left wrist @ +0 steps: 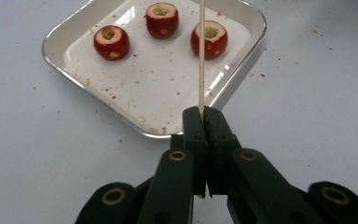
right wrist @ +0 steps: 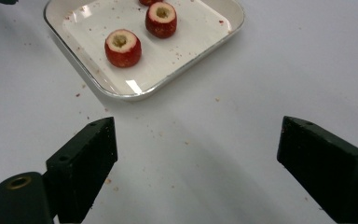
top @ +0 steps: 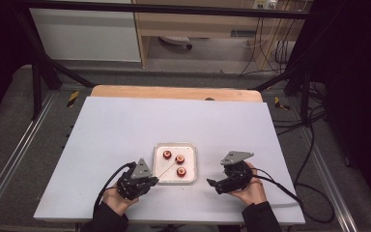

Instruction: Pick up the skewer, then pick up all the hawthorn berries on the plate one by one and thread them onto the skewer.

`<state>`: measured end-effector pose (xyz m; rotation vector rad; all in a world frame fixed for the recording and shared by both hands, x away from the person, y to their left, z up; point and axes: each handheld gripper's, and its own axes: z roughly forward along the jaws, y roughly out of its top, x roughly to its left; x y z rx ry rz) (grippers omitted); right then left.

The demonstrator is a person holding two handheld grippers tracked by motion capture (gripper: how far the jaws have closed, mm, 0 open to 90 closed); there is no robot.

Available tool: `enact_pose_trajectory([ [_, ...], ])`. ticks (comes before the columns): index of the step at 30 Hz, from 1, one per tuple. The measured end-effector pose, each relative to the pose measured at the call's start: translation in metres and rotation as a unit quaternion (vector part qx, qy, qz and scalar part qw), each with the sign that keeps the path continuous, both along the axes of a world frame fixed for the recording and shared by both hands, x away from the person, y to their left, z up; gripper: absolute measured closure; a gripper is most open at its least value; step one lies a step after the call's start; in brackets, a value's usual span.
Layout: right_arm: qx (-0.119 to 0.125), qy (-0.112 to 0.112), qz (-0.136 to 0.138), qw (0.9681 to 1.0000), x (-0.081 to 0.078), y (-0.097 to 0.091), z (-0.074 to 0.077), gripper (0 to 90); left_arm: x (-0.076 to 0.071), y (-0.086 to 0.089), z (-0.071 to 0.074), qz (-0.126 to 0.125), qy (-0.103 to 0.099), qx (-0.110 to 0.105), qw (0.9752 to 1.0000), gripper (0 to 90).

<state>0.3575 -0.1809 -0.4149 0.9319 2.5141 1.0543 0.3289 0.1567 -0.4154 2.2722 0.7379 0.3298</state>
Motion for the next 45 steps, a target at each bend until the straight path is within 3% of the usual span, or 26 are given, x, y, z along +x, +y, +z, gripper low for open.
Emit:
enact_pose_trajectory([
  [5, 0.006, 0.020, 0.009, 0.9998, 0.006, 0.012, 0.006, 9.7, -0.004, 0.014, -0.004, 0.023, 0.011, -0.017, 0.9995, 88.6],
  [7, 0.000, 0.020, 0.018, 0.9996, 0.008, 0.019, 0.008, 9.2, -0.002, 0.017, -0.006, 0.015, -0.002, -0.026, 0.9995, 88.6],
  [9, -0.003, 0.022, 0.025, 0.9994, 0.010, 0.027, 0.008, 8.9, -0.005, 0.021, -0.007, 0.023, 0.008, -0.029, 0.9993, 88.7],
  [10, -0.004, 0.025, 0.027, 0.9993, 0.011, 0.031, 0.009, 8.7, -0.003, 0.022, -0.008, 0.015, -0.004, -0.034, 0.9993, 88.7],
  [14, -0.003, 0.030, 0.037, 0.9988, 0.017, 0.045, 0.010, 8.1, -0.004, 0.029, -0.010, 0.023, -0.004, -0.044, 0.9988, 88.6],
  [18, -0.019, 0.034, 0.043, 0.9983, 0.022, 0.059, 0.010, 7.0, -0.006, 0.033, -0.011, 0.028, -0.003, -0.043, 0.9987, 88.6],
  [30, -0.031, 0.065, 0.048, 0.9962, 0.041, 0.084, 0.014, 8.3, -0.005, 0.039, -0.015, 0.035, -0.001, -0.051, 0.9981, 88.6],
  [35, -0.051, 0.084, 0.060, 0.9934, 0.049, 0.094, 0.014, 13.1, -0.005, 0.039, -0.016, 0.033, 0.002, -0.049, 0.9982, 88.6],
  [38, -0.081, 0.094, 0.074, 0.9895, 0.052, 0.101, 0.014, 17.7, -0.004, 0.039, -0.016, 0.034, 0.002, -0.050, 0.9982, 88.6],
  [39, -0.090, 0.098, 0.082, 0.9877, 0.054, 0.105, 0.014, 23.5, -0.004, 0.039, -0.016, 0.034, 0.002, -0.050, 0.9982, 88.5],
  [42, -0.086, 0.107, 0.085, 0.9868, 0.057, 0.107, 0.014, 28.4, -0.004, 0.039, -0.016, 0.033, 0.002, -0.050, 0.9982, 88.5],
  [45, -0.092, 0.129, 0.098, 0.9825, 0.060, 0.113, 0.013, 35.5, -0.003, 0.039, -0.016, 0.033, 0.004, -0.050, 0.9982, 88.5],
])
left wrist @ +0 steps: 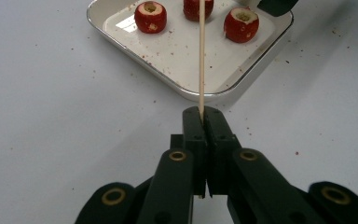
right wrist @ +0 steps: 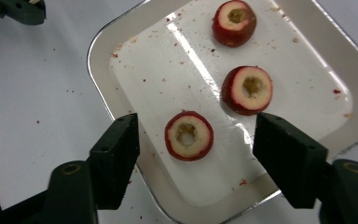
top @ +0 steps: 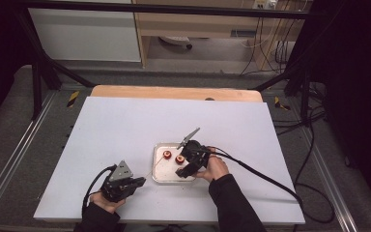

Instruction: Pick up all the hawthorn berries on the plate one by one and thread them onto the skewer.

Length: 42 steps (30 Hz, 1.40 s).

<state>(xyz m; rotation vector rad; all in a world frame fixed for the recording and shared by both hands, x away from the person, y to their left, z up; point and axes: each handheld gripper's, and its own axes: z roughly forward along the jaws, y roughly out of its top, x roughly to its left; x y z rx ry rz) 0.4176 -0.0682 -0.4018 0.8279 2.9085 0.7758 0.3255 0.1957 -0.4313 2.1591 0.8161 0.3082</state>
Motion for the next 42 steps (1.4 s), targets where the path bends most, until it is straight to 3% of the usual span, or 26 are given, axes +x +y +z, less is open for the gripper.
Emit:
enact_pose_trajectory([
  [8, -0.030, 0.020, 0.020, 0.9991, 0.005, 0.007, -0.009, 50.0, 0.000, 0.000, 0.000, 0.000, -0.001, 0.000, 1.0000, 88.6],
  [20, -0.031, 0.029, 0.025, 0.9988, 0.008, 0.009, -0.014, 60.0, 0.001, -0.001, 0.000, -0.002, 0.001, 0.005, 1.0000, 88.6],
  [28, -0.029, 0.036, 0.022, 0.9987, 0.007, 0.009, -0.014, 60.9, 0.000, -0.001, 0.000, -0.002, -0.001, 0.004, 1.0000, 88.5],
  [36, 0.024, 0.028, -0.013, 0.9992, 0.005, 0.000, 0.003, 61.0, -0.002, -0.002, 0.001, 0.005, -0.007, -0.002, 1.0000, 88.6],
  [39, 0.051, 0.023, -0.041, 0.9976, 0.005, -0.007, 0.013, 61.1, -0.002, -0.003, 0.001, 0.011, -0.007, -0.008, 0.9999, 88.6],
  [42, 0.095, 0.019, -0.071, 0.9928, 0.005, -0.017, 0.020, 61.2, -0.003, -0.005, 0.002, 0.018, -0.008, -0.013, 0.9997, 88.6],
])
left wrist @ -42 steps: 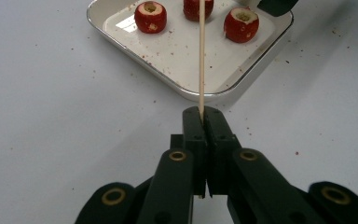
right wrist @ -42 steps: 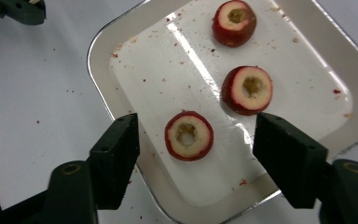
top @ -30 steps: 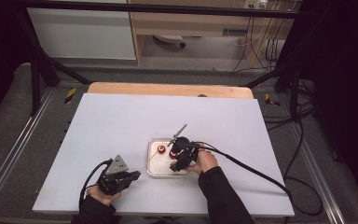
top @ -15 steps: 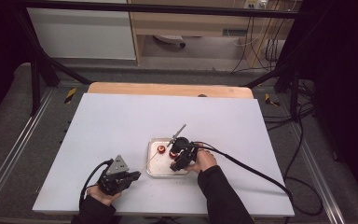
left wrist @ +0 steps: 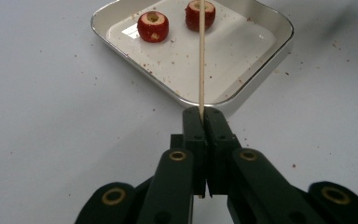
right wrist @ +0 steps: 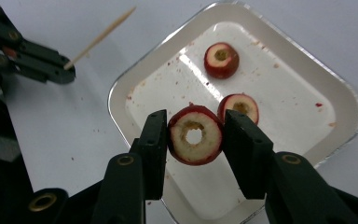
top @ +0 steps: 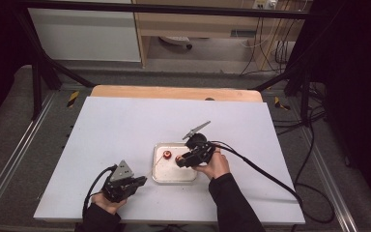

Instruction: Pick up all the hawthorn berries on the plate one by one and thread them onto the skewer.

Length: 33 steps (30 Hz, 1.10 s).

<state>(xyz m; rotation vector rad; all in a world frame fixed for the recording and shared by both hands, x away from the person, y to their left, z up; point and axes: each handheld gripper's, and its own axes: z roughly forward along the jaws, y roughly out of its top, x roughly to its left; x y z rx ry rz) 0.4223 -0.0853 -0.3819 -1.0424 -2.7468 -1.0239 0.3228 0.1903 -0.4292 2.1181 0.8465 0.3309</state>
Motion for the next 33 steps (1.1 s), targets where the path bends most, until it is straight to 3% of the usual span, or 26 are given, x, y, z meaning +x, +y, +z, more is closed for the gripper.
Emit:
enact_pose_trajectory([
  [4, 0.037, -0.018, -0.027, 0.9988, -0.002, -0.013, 0.004, 61.3, 0.000, -0.003, 0.000, 0.011, 0.001, -0.011, 0.9999, 88.5],
  [7, 0.075, -0.023, -0.047, 0.9958, -0.004, -0.021, 0.006, 61.3, 0.000, -0.006, -0.001, 0.019, 0.002, -0.016, 0.9997, 88.6],
  [9, 0.105, -0.028, -0.066, 0.9919, -0.006, -0.027, 0.007, 61.4, 0.000, -0.009, -0.001, 0.023, 0.002, -0.016, 0.9996, 88.6],
  [10, 0.126, -0.037, -0.082, 0.9879, -0.008, -0.032, 0.007, 61.4, 0.001, -0.010, -0.001, 0.024, 0.002, -0.016, 0.9996, 88.6],
  [12, 0.133, -0.038, -0.088, 0.9864, -0.008, -0.033, 0.007, 61.4, 0.001, -0.013, -0.001, 0.030, 0.003, -0.021, 0.9993, 88.6],
  [17, 0.188, -0.054, -0.123, 0.9730, -0.010, -0.040, 0.008, 61.5, 0.003, -0.021, 0.001, 0.042, -0.002, -0.032, 0.9986, 88.5],
  [18, 0.205, -0.061, -0.135, 0.9675, -0.010, -0.042, 0.007, 61.5, 0.004, -0.023, 0.002, 0.044, -0.004, -0.035, 0.9984, 88.6],
  [19, 0.205, -0.061, -0.135, 0.9675, -0.010, -0.042, 0.007, 61.5, 0.005, -0.024, 0.002, 0.045, -0.004, -0.036, 0.9983, 88.6],
  [20, 0.222, -0.063, -0.146, 0.9621, -0.009, -0.044, 0.007, 61.5, 0.005, -0.027, 0.002, 0.046, -0.004, -0.039, 0.9982, 88.5],
  [21, 0.222, -0.063, -0.146, 0.9621, -0.009, -0.044, 0.007, 61.5, 0.006, -0.029, 0.003, 0.047, -0.004, -0.040, 0.9981, 88.5],
  [22, 0.228, -0.065, -0.148, 0.9601, -0.009, -0.044, 0.007, 61.5, 0.007, -0.032, 0.003, 0.049, -0.003, -0.043, 0.9979, 88.5],
  [25, 0.252, -0.070, -0.166, 0.9509, -0.008, -0.046, 0.007, 61.5, 0.008, -0.039, 0.004, 0.049, -0.002, -0.045, 0.9978, 88.5],
  [26, 0.267, -0.074, -0.176, 0.9446, -0.007, -0.047, 0.007, 61.6, 0.009, -0.042, 0.004, 0.049, -0.002, -0.046, 0.9978, 88.5],
  [28, 0.276, -0.079, -0.184, 0.9400, -0.007, -0.048, 0.007, 61.6, 0.010, -0.046, 0.005, 0.045, -0.002, -0.047, 0.9979, 88.5],
  [29, 0.276, -0.079, -0.184, 0.9400, -0.007, -0.048, 0.007, 61.6, 0.010, -0.048, 0.005, 0.043, -0.003, -0.048, 0.9979, 88.5],
  [30, 0.290, -0.086, -0.192, 0.9335, -0.007, -0.049, 0.007, 61.6, 0.010, -0.051, 0.005, 0.042, -0.004, -0.049, 0.9979, 88.5],
  [31, 0.290, -0.086, -0.192, 0.9335, -0.007, -0.049, 0.007, 61.6, 0.010, -0.052, 0.005, 0.041, -0.005, -0.049, 0.9980, 88.5],
  [32, 0.302, -0.094, -0.201, 0.9272, -0.008, -0.050, 0.008, 61.6, 0.010, -0.054, 0.005, 0.042, -0.007, -0.052, 0.9977, 88.4],
  [33, 0.302, -0.094, -0.201, 0.9272, -0.008, -0.050, 0.008, 61.6, 0.010, -0.055, 0.006, 0.042, -0.008, -0.054, 0.9976, 88.4],
])
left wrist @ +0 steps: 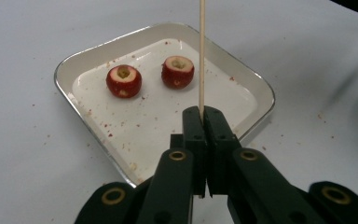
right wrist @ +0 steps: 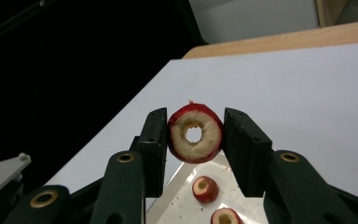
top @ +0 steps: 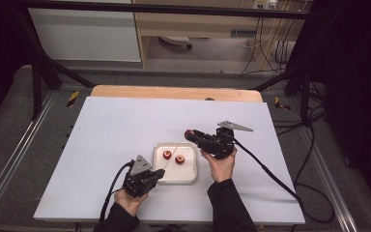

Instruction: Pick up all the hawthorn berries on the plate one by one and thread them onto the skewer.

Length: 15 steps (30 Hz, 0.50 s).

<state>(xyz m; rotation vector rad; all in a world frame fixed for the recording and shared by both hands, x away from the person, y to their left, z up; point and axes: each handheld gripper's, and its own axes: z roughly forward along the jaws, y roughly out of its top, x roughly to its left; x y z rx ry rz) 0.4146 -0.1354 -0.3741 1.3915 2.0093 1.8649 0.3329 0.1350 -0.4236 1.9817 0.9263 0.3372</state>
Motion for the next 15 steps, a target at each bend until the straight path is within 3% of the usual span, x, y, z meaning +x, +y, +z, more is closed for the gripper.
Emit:
enact_pose_trajectory([
  [6, 0.028, -0.018, -0.020, 0.9992, 0.000, -0.001, -0.002, 61.6, 0.000, -0.007, 0.001, 0.005, 0.000, -0.012, 0.9999, 88.4],
  [11, 0.048, -0.021, -0.031, 0.9981, -0.001, 0.003, -0.005, 61.6, 0.003, -0.011, 0.002, 0.016, 0.003, -0.027, 0.9995, 88.4],
  [15, 0.060, -0.025, -0.037, 0.9972, 0.000, 0.005, -0.007, 61.7, 0.004, -0.015, 0.001, 0.017, 0.003, -0.026, 0.9995, 88.5],
])
